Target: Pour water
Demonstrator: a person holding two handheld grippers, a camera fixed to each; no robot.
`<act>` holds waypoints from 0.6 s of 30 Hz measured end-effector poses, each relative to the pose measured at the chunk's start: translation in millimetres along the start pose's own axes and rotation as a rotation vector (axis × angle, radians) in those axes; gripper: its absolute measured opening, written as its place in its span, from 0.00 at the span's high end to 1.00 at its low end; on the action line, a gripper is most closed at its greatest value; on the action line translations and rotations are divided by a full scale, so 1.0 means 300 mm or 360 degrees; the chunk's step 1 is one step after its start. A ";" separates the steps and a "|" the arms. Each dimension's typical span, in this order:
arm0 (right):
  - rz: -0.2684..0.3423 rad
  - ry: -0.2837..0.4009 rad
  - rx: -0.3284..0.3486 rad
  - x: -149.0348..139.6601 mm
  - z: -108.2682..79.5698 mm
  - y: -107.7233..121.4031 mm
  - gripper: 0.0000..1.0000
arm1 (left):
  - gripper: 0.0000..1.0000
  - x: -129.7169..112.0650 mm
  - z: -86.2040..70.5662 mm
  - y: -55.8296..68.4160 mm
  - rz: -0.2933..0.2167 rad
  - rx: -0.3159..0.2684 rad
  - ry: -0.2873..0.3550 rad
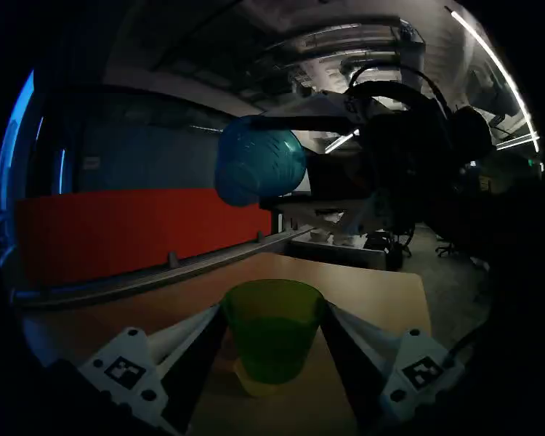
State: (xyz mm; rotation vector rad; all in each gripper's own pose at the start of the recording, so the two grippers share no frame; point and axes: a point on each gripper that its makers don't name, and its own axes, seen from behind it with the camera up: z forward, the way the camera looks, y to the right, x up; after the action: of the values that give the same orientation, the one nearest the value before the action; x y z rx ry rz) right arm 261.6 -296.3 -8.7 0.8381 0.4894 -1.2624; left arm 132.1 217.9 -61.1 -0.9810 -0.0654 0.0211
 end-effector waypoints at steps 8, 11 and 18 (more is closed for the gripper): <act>0.0354 0.0014 -0.0010 -0.011 -0.013 -0.014 0.10 | 0.14 -0.008 0.002 0.003 0.0011 0.0004 -0.0012; 0.0490 0.0017 -0.0007 -0.014 -0.015 -0.022 0.10 | 0.14 -0.009 0.003 0.002 0.0013 0.0006 -0.0015; 0.0780 0.0067 -0.0006 0.002 -0.027 -0.026 0.10 | 0.14 -0.013 0.005 0.007 0.0019 0.0005 -0.0020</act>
State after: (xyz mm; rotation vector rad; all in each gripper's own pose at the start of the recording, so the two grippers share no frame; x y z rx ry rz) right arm 255.2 -291.0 -16.4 0.9153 0.2938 -0.7935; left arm 128.0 220.2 -62.1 -0.9783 -0.0713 0.0384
